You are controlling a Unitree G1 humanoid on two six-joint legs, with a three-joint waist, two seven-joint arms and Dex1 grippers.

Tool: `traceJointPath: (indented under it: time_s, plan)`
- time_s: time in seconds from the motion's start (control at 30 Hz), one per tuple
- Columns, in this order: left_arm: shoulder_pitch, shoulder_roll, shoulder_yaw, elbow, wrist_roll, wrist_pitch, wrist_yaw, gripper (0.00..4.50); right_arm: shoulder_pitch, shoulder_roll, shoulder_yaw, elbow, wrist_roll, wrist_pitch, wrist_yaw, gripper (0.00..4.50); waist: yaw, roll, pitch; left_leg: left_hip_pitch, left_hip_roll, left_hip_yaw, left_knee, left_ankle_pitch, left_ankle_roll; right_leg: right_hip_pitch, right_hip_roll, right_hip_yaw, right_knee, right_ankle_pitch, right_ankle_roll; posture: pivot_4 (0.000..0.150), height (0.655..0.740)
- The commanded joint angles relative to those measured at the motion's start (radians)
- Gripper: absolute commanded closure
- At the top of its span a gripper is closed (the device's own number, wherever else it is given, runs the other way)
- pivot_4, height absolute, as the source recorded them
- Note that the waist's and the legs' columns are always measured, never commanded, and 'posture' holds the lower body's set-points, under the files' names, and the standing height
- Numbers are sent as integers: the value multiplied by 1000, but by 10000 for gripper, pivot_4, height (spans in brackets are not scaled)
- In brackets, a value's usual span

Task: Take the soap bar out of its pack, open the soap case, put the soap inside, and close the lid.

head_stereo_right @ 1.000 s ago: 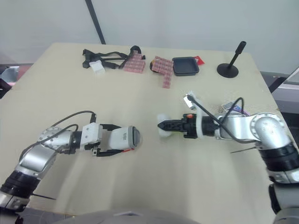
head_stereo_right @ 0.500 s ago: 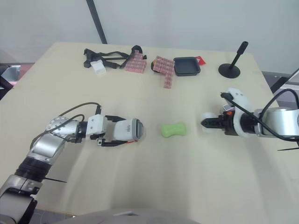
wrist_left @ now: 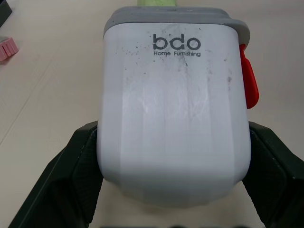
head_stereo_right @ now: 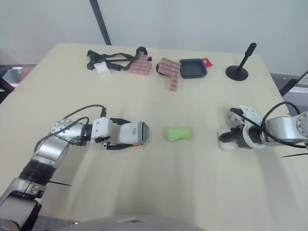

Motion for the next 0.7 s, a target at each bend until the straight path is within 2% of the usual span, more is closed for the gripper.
traceJointPath:
  time_s: [0.03,0.1,0.17,0.23,0.37,0.47,0.57,0.7]
  plan:
    - [-8,4,10,-31,-1,-1,8,10387,-25,9,-11,10,22,11,-19,6499,1,0,0,0,0,0,0,0,0,0,0,0,1,0,0,1500,7400]
    - [-8,5,11,-33,0,1,10,10387,-37,-3,-29,2,22,25,4,210,3,0,0,-1,0,0,1,0,0,0,0,0,2,0,0,1500,7400]
    - [-6,7,13,-36,-1,3,10,10387,-41,-20,-40,-10,22,36,23,210,4,0,0,-1,0,0,1,0,0,0,0,0,2,0,0,1500,7400]
    - [-5,9,12,-40,1,4,10,10387,-20,-86,-64,-117,-11,93,109,210,7,2,1,-2,0,0,2,0,0,0,0,-1,2,0,1,1500,7400]
    - [-8,14,14,-45,-4,9,5,10387,17,-154,-174,-336,-108,160,384,210,10,3,2,-2,1,0,2,-1,0,0,1,-1,2,-1,2,1500,7400]
    - [-14,21,18,-44,-8,16,-2,10387,49,-141,-359,-583,-228,135,690,210,9,3,2,-2,2,0,2,-1,0,0,0,-1,2,-1,2,1500,7400]
    - [-16,27,18,-44,-8,19,-7,10387,102,-114,-432,-719,-386,23,907,210,11,2,1,-3,2,0,3,-1,1,0,-1,-2,2,-1,2,1500,7400]
    - [-26,38,25,-51,-18,41,-15,10387,272,-95,-402,-884,-855,-369,1179,210,11,0,0,-4,2,0,6,-2,4,-1,-3,-2,2,-1,1,1500,7400]
